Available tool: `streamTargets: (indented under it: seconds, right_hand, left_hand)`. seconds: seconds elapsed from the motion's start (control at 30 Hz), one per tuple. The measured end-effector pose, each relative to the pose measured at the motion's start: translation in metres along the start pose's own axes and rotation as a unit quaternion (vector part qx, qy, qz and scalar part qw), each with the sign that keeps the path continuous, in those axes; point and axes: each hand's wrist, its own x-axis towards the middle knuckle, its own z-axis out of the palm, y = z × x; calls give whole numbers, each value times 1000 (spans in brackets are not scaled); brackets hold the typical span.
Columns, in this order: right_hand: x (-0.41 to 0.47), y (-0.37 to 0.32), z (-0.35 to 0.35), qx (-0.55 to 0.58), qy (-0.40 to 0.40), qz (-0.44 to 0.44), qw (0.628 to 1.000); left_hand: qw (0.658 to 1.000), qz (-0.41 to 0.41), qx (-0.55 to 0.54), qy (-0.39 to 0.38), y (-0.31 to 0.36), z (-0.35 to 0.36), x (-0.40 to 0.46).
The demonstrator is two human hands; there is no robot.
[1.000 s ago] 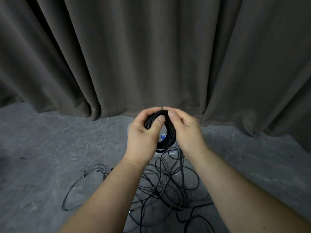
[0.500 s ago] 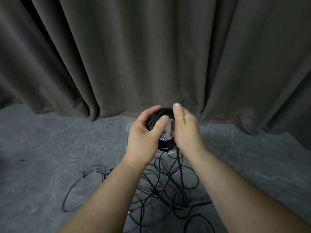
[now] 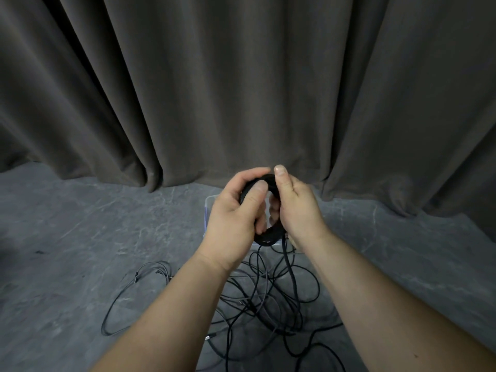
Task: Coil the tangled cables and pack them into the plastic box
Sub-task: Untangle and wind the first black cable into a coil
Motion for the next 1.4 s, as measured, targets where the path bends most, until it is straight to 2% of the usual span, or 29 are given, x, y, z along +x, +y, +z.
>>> streamTargets:
  seconds: [0.1,0.17,0.27,0.33,0.4,0.5,0.53,0.63,0.7,0.87,1.0,1.1,1.2,1.3,1.4]
  right_hand:
    - [-3,-5,0,22,-23,37,999]
    - [-4,-1,-7,7,-78,92,993]
    - [-8,17,-26,-127,-177,166,962]
    - [-11,26,-32,-187,-201,177,945]
    - [-10,29,-35,-213,-158,148,953]
    - [-6,25,-35,-215,-28,34,976]
    - [-4,23,-34,-247,-21,0,969]
    - [-5,7,-30,-392,-128,-59,909]
    - [-5,-11,-30,-411,-179,-69,891]
    - [-10,-49,-33,-264,-271,-33,925]
    - [-18,-59,-28,-177,-325,-18,929]
    - [-17,-56,-27,-82,-305,-9,949]
    - [-12,-44,-27,-21,-220,-21,975]
    - [-5,-34,-26,-47,-100,-54,992]
    - [-4,-30,-26,-84,-36,-70,993]
  left_hand:
    - [996,-6,-19,84,2,0,4]
    - [989,3,-35,144,4,-7,10]
    - [963,25,-69,258,10,-32,23]
    - [942,28,-82,324,12,-48,28]
    - [926,28,-82,367,10,-58,30]
    - [919,24,-45,392,5,-60,30]
    - [919,25,-22,393,2,-61,30]
    - [925,35,73,370,-5,-62,28]
    - [926,37,134,352,-7,-63,26]
    - [941,55,210,259,-6,-50,20]
    - [969,24,186,161,-15,-32,14]
    - [991,-33,77,102,-17,-18,8]
    - [995,-62,42,71,-19,-12,7]
    - [995,-74,9,69,-22,-10,8]
    - [995,-75,-13,64,-23,-8,9]
